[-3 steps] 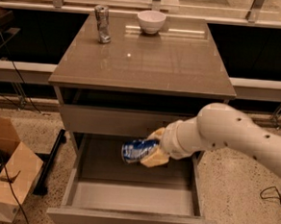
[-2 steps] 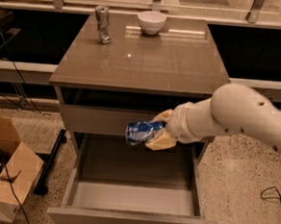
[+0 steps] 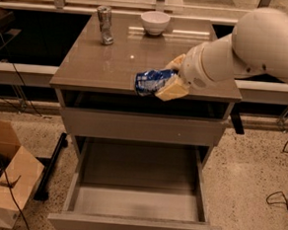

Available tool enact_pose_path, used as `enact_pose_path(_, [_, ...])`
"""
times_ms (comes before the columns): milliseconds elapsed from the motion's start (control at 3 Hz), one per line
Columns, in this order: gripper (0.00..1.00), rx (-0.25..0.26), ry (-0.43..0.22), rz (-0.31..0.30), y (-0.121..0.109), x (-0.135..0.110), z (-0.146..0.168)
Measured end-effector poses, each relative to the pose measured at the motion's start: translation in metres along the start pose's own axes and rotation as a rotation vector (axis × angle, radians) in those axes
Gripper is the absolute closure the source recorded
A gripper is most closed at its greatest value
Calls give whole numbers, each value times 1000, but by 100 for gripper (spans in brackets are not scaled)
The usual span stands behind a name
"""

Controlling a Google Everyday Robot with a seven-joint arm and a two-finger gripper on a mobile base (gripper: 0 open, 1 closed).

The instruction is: Pick pepsi can from middle drawer and place on counter

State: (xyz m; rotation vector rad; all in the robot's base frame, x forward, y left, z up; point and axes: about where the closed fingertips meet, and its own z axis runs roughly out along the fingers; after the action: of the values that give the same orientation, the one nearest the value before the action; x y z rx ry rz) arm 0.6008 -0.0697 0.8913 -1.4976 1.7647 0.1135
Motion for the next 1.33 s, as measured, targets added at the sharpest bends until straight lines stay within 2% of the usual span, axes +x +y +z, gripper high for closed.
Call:
enact_pose_path(333, [100,24,-39,39,-60,-28,-33])
enact_pose_path(667, [100,46,-60,67,-94,-42,-59])
enact_pose_path(1000, [100,63,-79,91,-123,-56,-80])
enact_pose_path(1333, [100,63,-79,91,-123,-56,-80])
